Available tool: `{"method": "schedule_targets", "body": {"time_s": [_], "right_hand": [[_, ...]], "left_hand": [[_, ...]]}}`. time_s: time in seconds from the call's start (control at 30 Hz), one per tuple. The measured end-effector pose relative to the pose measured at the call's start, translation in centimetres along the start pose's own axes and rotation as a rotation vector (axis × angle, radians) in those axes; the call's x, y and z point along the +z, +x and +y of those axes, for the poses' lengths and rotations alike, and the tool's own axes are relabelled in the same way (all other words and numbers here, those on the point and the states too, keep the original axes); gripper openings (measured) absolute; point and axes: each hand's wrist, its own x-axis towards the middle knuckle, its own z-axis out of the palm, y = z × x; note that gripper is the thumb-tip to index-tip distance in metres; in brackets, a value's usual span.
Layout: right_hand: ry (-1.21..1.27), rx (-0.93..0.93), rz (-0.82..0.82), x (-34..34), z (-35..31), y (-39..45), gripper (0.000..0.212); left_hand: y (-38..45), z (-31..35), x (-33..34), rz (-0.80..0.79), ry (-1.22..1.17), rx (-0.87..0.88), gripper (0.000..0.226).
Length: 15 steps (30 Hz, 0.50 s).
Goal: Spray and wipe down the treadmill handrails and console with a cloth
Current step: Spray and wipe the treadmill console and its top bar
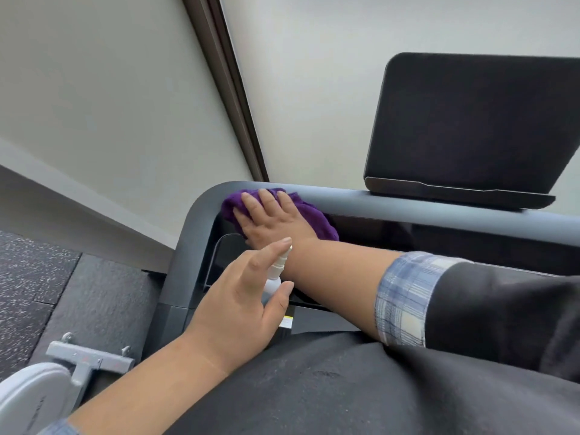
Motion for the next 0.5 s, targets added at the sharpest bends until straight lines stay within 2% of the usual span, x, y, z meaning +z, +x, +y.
{"method": "schedule_targets", "body": {"time_s": [0.1, 0.3, 0.5], "right_hand": [[-0.004, -0.002, 0.003, 0.0, 0.8, -0.7, 0.084], [0.134, 0.237, 0.019, 0.6, 4.5, -5.9, 0.080], [0.080, 0.222, -0.012, 0.3, 3.3, -5.1, 0.082]], "left_hand": [[0.5, -0.4, 0.2, -0.022, -0.022, 0.012, 0.054], [2.0, -0.6, 0.7, -0.048, -0.066, 0.083, 0.055], [1.1, -2.5, 0.3, -0.049, -0.085, 0.100, 0.056]]}}
